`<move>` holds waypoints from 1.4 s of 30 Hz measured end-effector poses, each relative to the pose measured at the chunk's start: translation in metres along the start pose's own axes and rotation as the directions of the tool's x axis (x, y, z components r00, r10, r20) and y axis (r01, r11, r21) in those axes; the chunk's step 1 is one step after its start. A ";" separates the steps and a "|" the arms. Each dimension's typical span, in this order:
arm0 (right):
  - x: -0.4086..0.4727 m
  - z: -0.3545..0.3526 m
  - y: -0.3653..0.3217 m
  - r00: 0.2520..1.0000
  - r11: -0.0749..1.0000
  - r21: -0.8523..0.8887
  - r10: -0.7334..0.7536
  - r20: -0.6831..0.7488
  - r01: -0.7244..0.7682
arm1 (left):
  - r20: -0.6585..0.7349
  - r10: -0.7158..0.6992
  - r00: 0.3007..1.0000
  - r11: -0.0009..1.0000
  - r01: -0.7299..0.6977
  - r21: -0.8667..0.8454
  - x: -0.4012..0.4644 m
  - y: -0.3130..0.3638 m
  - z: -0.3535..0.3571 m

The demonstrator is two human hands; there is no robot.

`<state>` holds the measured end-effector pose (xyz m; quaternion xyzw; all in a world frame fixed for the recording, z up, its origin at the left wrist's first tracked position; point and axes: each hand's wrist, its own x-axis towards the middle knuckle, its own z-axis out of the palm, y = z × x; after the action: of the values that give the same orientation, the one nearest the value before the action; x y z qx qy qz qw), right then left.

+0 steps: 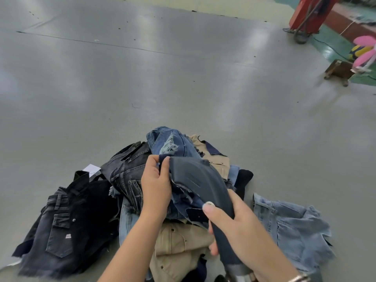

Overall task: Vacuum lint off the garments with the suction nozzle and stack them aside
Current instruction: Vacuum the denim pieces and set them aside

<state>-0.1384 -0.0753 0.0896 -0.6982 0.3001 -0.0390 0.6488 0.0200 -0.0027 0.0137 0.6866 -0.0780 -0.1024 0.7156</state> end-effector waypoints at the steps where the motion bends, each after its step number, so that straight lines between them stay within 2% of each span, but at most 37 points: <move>1: 0.003 0.002 0.000 1.000 1.000 -0.010 -0.006 -0.014 0.006 | 0.006 -0.004 1.000 1.000 0.004 0.000 0.000 0.000 0.000; 3: 0.011 -0.002 -0.002 0.996 1.000 -0.014 -0.029 -0.081 0.028 | 0.016 -0.048 0.999 0.999 0.048 -0.012 0.000 -0.001 0.001; 6: 0.011 -0.015 -0.007 0.991 0.998 0.002 -0.064 -0.121 0.064 | -0.042 -0.209 0.977 0.974 0.204 -0.094 0.007 0.000 -0.003; 9: -0.002 -0.021 -0.005 0.994 0.992 -0.066 -0.106 0.007 0.106 | -0.117 -0.380 0.918 0.898 0.335 -0.286 0.023 0.002 -0.013; 11: -0.009 -0.020 -0.003 0.985 0.975 -0.165 -0.128 0.119 0.147 | -0.134 -0.416 0.899 0.876 0.356 -0.326 0.029 0.004 -0.018; 13: -0.013 -0.015 -0.002 0.975 0.950 -0.259 -0.128 0.181 0.172 | -0.146 -0.407 0.902 0.877 0.342 -0.337 0.031 0.006 -0.019; 15: -0.013 -0.010 -0.003 0.974 0.924 -0.332 -0.134 0.180 0.188 | -0.158 -0.378 0.912 0.897 0.319 -0.307 0.029 0.006 -0.018; 21: 0.001 -0.001 -0.012 0.972 0.918 -0.323 -0.233 0.027 0.229 | -0.128 -0.244 0.961 0.967 0.230 -0.111 0.018 -0.001 -0.008; 24: -0.001 -0.007 -0.014 0.968 0.922 -0.315 -0.249 -0.033 0.227 | -0.144 -0.265 0.953 0.960 0.246 -0.135 0.019 0.000 -0.010; 28: -0.010 -0.004 -0.007 0.985 0.917 -0.358 -0.158 0.074 0.174 | -0.151 -0.268 0.952 0.958 0.246 -0.145 0.022 0.003 -0.011; 31: -0.005 0.003 -0.003 0.980 0.885 -0.420 -0.177 0.093 0.200 | -0.100 -0.262 0.960 0.954 0.241 -0.180 0.018 0.004 -0.007; 39: -0.003 -0.005 -0.015 0.963 0.957 -0.202 -0.236 -0.130 0.208 | -0.089 -0.290 0.953 0.939 0.266 -0.217 0.016 0.006 -0.006; 42: -0.009 -0.007 -0.016 0.986 0.966 -0.205 -0.166 -0.031 0.156 | -0.124 -0.205 0.971 0.974 0.191 -0.119 0.015 0.004 -0.007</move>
<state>-0.1435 -0.0779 0.1085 -0.7814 0.2602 -0.0773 0.5620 0.0367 0.0002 0.0171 0.6575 0.0455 -0.1303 0.7407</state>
